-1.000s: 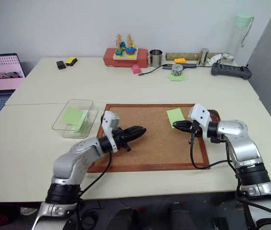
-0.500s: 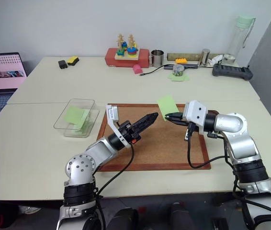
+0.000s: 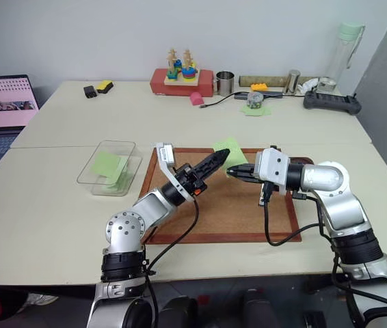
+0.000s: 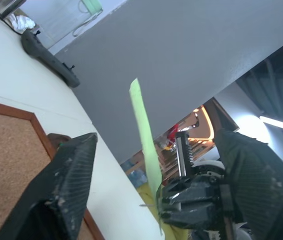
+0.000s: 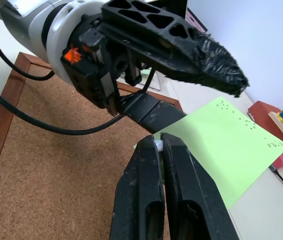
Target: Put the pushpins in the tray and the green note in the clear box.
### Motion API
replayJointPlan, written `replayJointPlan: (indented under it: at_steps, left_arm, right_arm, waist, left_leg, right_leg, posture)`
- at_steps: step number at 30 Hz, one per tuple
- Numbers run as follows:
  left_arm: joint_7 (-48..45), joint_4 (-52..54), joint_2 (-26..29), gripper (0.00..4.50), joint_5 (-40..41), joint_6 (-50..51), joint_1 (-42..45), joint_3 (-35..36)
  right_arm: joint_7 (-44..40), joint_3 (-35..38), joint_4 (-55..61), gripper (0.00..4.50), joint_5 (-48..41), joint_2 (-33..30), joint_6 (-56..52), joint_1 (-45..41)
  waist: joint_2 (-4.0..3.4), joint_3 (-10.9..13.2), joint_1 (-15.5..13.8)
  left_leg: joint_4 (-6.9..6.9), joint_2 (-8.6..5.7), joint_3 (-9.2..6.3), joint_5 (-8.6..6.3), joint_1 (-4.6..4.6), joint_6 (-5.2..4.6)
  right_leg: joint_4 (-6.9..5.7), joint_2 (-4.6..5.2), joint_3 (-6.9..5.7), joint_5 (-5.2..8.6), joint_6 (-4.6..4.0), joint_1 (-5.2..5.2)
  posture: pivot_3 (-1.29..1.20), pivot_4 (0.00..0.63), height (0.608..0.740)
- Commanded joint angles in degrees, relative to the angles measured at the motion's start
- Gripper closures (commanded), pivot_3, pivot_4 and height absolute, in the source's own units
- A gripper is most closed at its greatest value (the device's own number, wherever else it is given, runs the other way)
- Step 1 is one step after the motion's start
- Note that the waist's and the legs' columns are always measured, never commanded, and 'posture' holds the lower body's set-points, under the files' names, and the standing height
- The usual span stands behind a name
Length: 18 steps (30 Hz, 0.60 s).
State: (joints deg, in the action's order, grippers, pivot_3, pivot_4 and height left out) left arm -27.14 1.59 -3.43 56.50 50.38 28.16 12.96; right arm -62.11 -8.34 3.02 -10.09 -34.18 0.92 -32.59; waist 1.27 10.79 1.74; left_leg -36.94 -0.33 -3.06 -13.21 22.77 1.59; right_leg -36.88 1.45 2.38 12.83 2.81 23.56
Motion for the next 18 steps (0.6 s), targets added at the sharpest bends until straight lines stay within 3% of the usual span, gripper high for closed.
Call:
replayJointPlan:
  at_steps: [1, 14, 18]
  left_arm:
    - [-0.3, 1.3, 0.03, 1.57, 2.61, -0.39, 0.81, 0.19]
    - [-1.52, 1.09, 1.65, 4.02, 0.63, -0.9, -0.02, -4.28]
    - [-1.52, 0.08, 1.87, 4.46, -0.14, -1.98, 0.27, -4.03]
  right_arm:
    - [-0.2, -0.15, 2.25, 4.5, 0.19, -0.41, 1.61, -0.65]
    - [-0.18, -1.03, 1.88, 4.5, 1.18, -0.5, 4.57, -0.78]
    - [0.01, -1.07, 1.84, 4.5, 1.54, -0.55, 5.76, -0.56]
  waist:
    - [0.0, 0.0, -0.01]
    - [0.0, 0.0, -0.04]
    - [0.0, 0.0, -0.04]
  left_leg:
    - [0.0, 0.0, 0.0, 0.0, 0.0, 0.0]
    - [-0.01, -0.01, 0.0, 0.0, 0.0, 0.0]
    - [-0.01, 0.0, 0.0, 0.0, 0.0, 0.0]
  right_leg:
    - [0.0, 0.0, 0.0, 0.0, 0.0, 0.0]
    - [0.0, 0.0, 0.0, 0.0, 0.0, 0.0]
    - [0.0, 0.0, 0.0, 0.0, 0.0, 0.0]
  posture:
    - [0.0, 0.15, 0.74]
    - [0.0, 0.15, 0.74]
    - [0.0, 0.15, 0.74]
